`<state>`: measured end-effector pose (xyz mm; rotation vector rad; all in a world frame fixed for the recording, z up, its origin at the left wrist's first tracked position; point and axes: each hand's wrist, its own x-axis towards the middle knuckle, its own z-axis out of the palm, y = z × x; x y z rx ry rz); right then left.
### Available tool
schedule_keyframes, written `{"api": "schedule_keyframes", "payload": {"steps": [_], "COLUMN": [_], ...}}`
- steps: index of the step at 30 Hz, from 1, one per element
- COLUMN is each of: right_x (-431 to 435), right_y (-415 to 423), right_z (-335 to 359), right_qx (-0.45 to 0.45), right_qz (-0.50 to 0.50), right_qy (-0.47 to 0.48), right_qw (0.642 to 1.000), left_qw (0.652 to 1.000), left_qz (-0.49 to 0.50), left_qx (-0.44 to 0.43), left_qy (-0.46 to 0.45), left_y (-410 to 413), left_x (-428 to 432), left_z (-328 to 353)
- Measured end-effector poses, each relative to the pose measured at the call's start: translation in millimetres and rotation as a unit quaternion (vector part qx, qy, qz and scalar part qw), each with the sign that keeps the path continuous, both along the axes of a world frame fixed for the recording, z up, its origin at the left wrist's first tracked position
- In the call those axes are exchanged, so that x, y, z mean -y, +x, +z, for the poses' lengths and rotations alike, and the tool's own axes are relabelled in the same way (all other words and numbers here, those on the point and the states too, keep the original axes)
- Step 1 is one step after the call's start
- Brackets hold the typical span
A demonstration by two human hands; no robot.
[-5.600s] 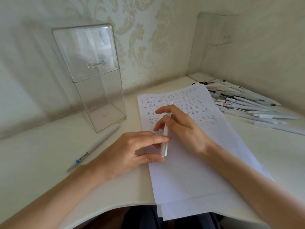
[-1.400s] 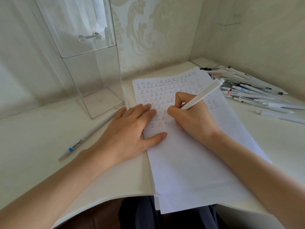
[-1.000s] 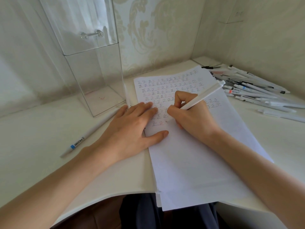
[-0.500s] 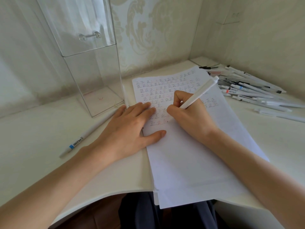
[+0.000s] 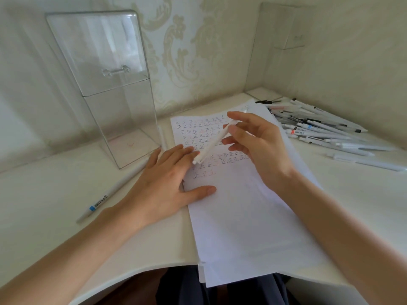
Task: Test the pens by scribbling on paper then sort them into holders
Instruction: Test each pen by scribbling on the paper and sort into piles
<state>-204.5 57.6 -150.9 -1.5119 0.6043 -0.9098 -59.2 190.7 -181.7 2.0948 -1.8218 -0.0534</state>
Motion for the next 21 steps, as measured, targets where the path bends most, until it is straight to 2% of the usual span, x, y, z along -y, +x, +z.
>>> {"api": "schedule_keyframes", "payload": {"steps": [3,5,7,11,17,19,21], "right_x": [-1.3,-1.7,-2.2,-3.9,-4.9,-3.1,-0.7], "right_y": [3.4,4.4,3.6,2.9,3.9,2.8,0.4], "right_z": [-4.0,-5.1,-5.4,-4.7,-1.9,-0.4,0.3], "right_qx": [-0.008,0.002,0.013,0.007,0.003,0.011,-0.003], "right_qz": [0.01,0.047,0.097,0.151,0.129,0.11,0.087], "right_qy": [0.006,0.023,0.044,0.014,-0.017,-0.014,-0.026], "right_qw": [1.0,0.999,0.994,0.988,0.992,0.994,0.996], "left_qw": [0.995,0.98,0.964,0.961,0.966,0.968,0.967], "left_qz": [-0.021,-0.071,-0.139,-0.182,-0.154,-0.09,0.017], "left_qx": [-0.034,-0.101,-0.16,-0.135,-0.092,-0.09,-0.065], "left_qy": [-0.092,-0.156,-0.164,-0.161,-0.188,-0.216,-0.244], "left_y": [0.4,1.1,-0.4,-0.9,0.0,0.9,5.7], "left_x": [0.0,-0.3,-1.0,0.2,1.5,2.2,3.3], "left_z": [1.9,4.6,7.4,4.7,3.7,3.9,2.6]}}
